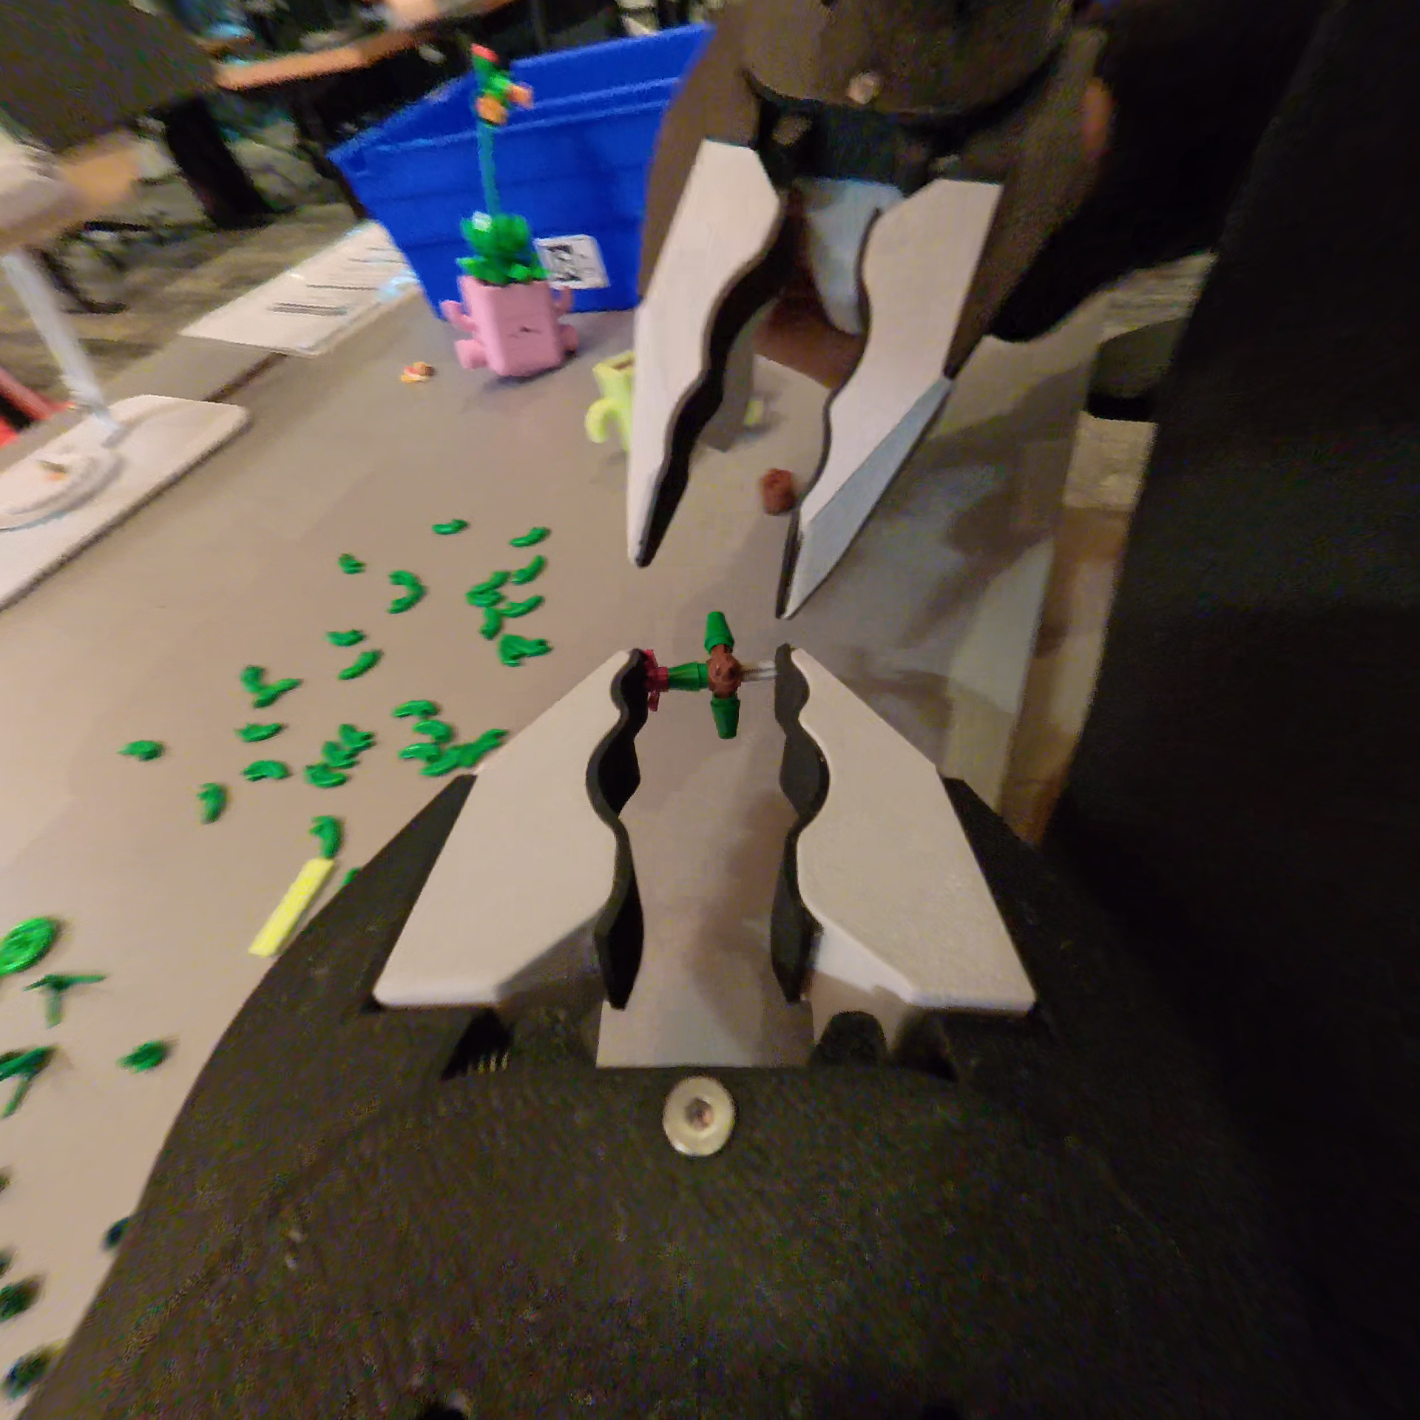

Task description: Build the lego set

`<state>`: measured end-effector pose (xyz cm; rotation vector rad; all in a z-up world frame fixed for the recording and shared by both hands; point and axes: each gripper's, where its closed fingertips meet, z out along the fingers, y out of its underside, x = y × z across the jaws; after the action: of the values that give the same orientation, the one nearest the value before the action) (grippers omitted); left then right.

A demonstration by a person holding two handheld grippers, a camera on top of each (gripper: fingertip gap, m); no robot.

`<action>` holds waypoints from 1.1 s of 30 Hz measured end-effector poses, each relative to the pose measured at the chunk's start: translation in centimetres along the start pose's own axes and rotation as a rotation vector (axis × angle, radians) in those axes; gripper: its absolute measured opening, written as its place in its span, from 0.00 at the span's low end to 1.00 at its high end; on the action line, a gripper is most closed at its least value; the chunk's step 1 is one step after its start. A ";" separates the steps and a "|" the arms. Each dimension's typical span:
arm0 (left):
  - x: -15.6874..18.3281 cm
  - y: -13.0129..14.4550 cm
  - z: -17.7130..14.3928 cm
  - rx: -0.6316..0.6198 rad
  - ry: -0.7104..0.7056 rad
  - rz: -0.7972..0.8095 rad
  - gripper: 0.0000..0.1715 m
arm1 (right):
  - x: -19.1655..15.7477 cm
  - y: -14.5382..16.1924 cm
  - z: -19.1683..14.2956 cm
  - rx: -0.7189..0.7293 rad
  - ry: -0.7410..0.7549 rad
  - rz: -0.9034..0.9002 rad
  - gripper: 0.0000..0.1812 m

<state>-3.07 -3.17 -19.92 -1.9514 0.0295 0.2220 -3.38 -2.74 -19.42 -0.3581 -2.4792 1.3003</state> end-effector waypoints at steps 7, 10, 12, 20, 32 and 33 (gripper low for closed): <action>-2.8 -0.2 0.6 -0.068 -0.310 0.135 0.18 | 2.8 -2.1 0.3 0.321 0.136 0.581 0.29; -2.8 -0.7 0.7 -0.064 -0.341 0.129 0.18 | 2.7 -1.4 1.2 0.263 0.194 0.562 0.27; -2.9 -0.5 0.8 -0.087 -0.361 0.134 0.18 | 2.3 -1.6 1.3 0.242 0.213 0.522 0.26; -2.8 -0.7 0.7 -0.120 -0.416 0.260 0.19 | 2.3 -1.1 1.1 0.145 0.267 0.464 0.26; -2.9 -0.7 0.6 -0.134 -0.442 0.302 0.18 | 2.0 -1.4 1.5 0.093 0.299 0.424 0.14; -2.9 -0.7 0.6 -0.135 -0.442 0.304 0.18 | 2.0 -1.4 1.5 0.090 0.302 0.418 0.15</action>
<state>-5.91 -2.61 -19.02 -1.9852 0.0205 0.8704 -5.89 -3.93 -18.77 -1.0123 -2.1530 1.3793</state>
